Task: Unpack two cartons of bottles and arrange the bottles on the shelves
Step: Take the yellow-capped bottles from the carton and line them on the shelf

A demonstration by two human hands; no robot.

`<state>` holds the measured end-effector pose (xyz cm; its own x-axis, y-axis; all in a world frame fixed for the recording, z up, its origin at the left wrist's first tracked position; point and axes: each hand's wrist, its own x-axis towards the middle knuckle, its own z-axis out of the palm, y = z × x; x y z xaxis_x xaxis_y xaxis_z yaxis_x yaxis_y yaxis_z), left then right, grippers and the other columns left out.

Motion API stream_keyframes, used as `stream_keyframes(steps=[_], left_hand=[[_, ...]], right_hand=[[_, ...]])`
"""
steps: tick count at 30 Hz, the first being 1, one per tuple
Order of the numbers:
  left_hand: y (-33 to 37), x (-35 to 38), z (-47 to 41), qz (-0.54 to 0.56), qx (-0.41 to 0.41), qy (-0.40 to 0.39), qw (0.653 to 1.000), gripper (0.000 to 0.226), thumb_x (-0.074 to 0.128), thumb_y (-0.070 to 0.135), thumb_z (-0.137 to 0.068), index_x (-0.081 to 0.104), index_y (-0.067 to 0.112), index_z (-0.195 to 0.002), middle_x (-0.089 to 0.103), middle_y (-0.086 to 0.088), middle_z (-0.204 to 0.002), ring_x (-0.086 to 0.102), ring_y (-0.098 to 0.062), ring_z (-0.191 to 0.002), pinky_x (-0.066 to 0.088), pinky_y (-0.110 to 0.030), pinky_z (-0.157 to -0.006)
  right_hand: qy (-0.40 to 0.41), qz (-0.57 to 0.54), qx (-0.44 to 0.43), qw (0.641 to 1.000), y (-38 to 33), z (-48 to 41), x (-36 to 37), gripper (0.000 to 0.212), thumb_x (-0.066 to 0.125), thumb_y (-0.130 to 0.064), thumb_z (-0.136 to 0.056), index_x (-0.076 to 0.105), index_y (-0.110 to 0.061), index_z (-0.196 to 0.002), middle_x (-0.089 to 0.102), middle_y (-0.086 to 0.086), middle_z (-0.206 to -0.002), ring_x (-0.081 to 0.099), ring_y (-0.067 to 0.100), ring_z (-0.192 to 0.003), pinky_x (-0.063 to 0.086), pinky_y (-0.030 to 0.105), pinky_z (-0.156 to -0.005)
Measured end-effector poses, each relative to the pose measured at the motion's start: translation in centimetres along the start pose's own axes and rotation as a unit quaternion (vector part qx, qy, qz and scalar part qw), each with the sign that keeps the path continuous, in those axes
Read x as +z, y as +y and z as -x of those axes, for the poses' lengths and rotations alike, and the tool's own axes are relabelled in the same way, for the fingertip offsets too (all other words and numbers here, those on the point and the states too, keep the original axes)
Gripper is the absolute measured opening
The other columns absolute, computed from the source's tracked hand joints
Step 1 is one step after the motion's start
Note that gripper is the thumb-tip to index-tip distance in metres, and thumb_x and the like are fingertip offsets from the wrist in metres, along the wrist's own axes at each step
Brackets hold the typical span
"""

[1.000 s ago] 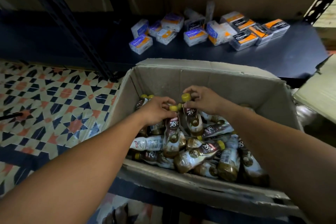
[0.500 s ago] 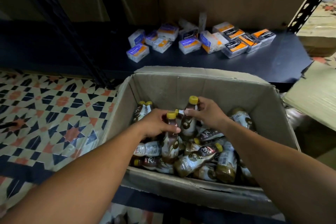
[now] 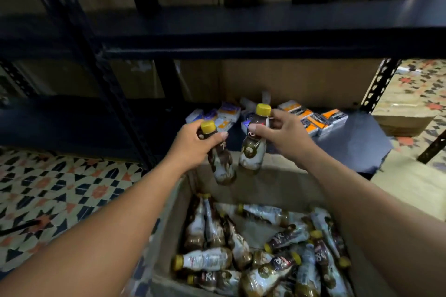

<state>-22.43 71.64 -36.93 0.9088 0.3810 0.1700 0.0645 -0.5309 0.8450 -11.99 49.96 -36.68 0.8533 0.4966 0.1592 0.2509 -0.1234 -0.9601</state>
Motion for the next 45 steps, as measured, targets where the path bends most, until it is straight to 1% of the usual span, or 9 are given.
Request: stream_keyframes(steps=[6,10,17,24,29,32,35,41,45], left_hand=[[9.8,-6.9,-4.0,-0.036,0.106,0.048,0.993,0.037,0.08,0.048,-0.08,0.061,0.017,-0.074,0.059,0.008,-0.065,0.053,-0.005,-0.061,0.042,-0.028,-0.061],[15.8,-11.3,-6.6,-0.034,0.138,0.085,0.986,0.051,0.08,0.057,-0.077,0.062,0.01,-0.075,0.057,0.007,-0.062,0.053,-0.01,-0.059,0.044,-0.033,-0.062],[22.8,-16.4,-11.1,-0.035,0.177,0.112,0.977,0.036,0.076,0.05,-0.084,0.065,0.018,-0.074,0.065,-0.003,-0.071,0.06,-0.014,-0.067,0.051,-0.036,-0.069],[22.4,-17.4,-17.0,-0.067,0.157,0.133,0.976,0.04,0.075,0.05,-0.085,0.063,0.012,-0.08,0.063,0.0,-0.073,0.06,-0.015,-0.069,0.049,-0.035,-0.068],[20.0,-17.2,-20.4,-0.091,0.139,0.13,0.978,0.035,0.075,0.051,-0.084,0.061,0.02,-0.078,0.065,0.001,-0.077,0.063,-0.016,-0.076,0.051,-0.034,-0.072],[18.6,-16.8,-21.7,-0.064,0.137,0.128,0.98,0.038,0.073,0.058,-0.082,0.068,0.023,-0.096,0.072,0.004,-0.092,0.068,-0.013,-0.089,0.056,-0.04,-0.087],[17.3,-15.9,-21.9,-0.052,0.141,0.115,0.982,0.058,0.071,0.067,-0.078,0.065,0.027,-0.119,0.07,0.01,-0.111,0.064,-0.01,-0.104,0.054,-0.038,-0.095],[15.7,-14.9,-23.1,-0.042,0.151,0.128,0.979,0.06,0.074,0.06,-0.08,0.055,0.028,-0.128,0.061,0.014,-0.121,0.057,-0.006,-0.111,0.045,-0.028,-0.095],[15.0,-14.8,-24.5,-0.037,0.14,0.132,0.981,0.08,0.072,0.068,-0.076,0.049,0.028,-0.142,0.057,0.013,-0.134,0.053,-0.009,-0.123,0.043,-0.036,-0.108]], right_hand=[[0.023,0.042,-0.091,0.995,-10.7,-4.2,-1.7,0.03,0.088,-0.043,-0.076,0.071,-0.024,-0.091,0.076,-0.004,-0.082,0.069,0.008,-0.075,0.056,0.035,-0.074],[0.036,0.068,-0.128,0.989,-17.4,-6.9,-2.4,0.05,0.084,-0.063,-0.066,0.073,-0.026,-0.097,0.078,0.0,-0.091,0.075,0.02,-0.089,0.061,0.05,-0.086],[0.047,0.086,-0.157,0.983,-24.9,-12.2,-2.4,0.044,0.085,-0.055,-0.072,0.074,-0.027,-0.103,0.078,-0.005,-0.096,0.074,0.014,-0.091,0.061,0.046,-0.088],[0.062,0.111,-0.138,0.982,-25.5,-17.4,-1.2,0.068,0.081,-0.069,-0.059,0.07,-0.031,-0.114,0.075,-0.005,-0.105,0.073,0.014,-0.096,0.061,0.043,-0.088],[0.076,0.112,-0.135,0.982,-23.7,-20.0,-0.4,0.03,0.081,-0.049,-0.082,0.067,-0.032,-0.102,0.071,-0.011,-0.104,0.066,0.004,-0.097,0.057,0.033,-0.089],[0.093,0.121,-0.15,0.977,-22.8,-21.0,0.3,0.046,0.078,-0.051,-0.084,0.066,-0.027,-0.121,0.067,-0.015,-0.118,0.061,0.003,-0.108,0.054,0.032,-0.095],[0.076,0.113,-0.162,0.977,-21.5,-21.5,0.6,0.04,0.078,-0.045,-0.086,0.065,-0.032,-0.123,0.071,-0.017,-0.113,0.065,-0.002,-0.106,0.056,0.035,-0.096],[0.06,0.076,-0.155,0.983,-19.4,-22.6,1.0,0.051,0.077,-0.037,-0.09,0.055,-0.039,-0.136,0.073,-0.016,-0.112,0.067,0.0,-0.107,0.057,0.032,-0.092],[0.056,0.079,-0.157,0.983,-19.4,-24.1,1.7,0.056,0.077,-0.041,-0.089,0.053,-0.038,-0.139,0.072,-0.011,-0.116,0.067,0.004,-0.11,0.057,0.035,-0.094]])
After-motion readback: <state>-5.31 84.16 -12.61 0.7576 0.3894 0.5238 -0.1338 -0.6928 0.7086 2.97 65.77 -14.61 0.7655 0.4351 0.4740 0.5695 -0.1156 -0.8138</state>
